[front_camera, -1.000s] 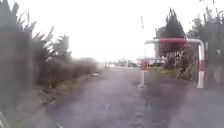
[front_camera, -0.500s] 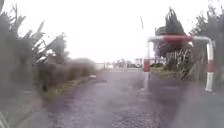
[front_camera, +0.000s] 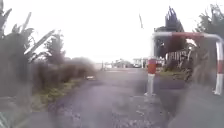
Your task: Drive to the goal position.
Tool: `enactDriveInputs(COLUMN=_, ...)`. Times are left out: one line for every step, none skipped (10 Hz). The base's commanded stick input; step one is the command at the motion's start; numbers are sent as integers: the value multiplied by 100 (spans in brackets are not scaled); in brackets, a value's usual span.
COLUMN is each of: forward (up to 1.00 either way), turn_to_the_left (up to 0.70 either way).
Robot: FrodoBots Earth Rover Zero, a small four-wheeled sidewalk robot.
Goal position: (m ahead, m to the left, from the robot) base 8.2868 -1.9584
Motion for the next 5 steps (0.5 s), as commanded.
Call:
enactDriveInputs(forward=70, turn_to_the_left=-14)
enactDriveInputs(forward=70, turn_to_the_left=-14)
enactDriveInputs(forward=70, turn_to_the_left=-14)
enactDriveInputs(forward=70, turn_to_the_left=-14)
enactDriveInputs(forward=70, turn_to_the_left=-14)
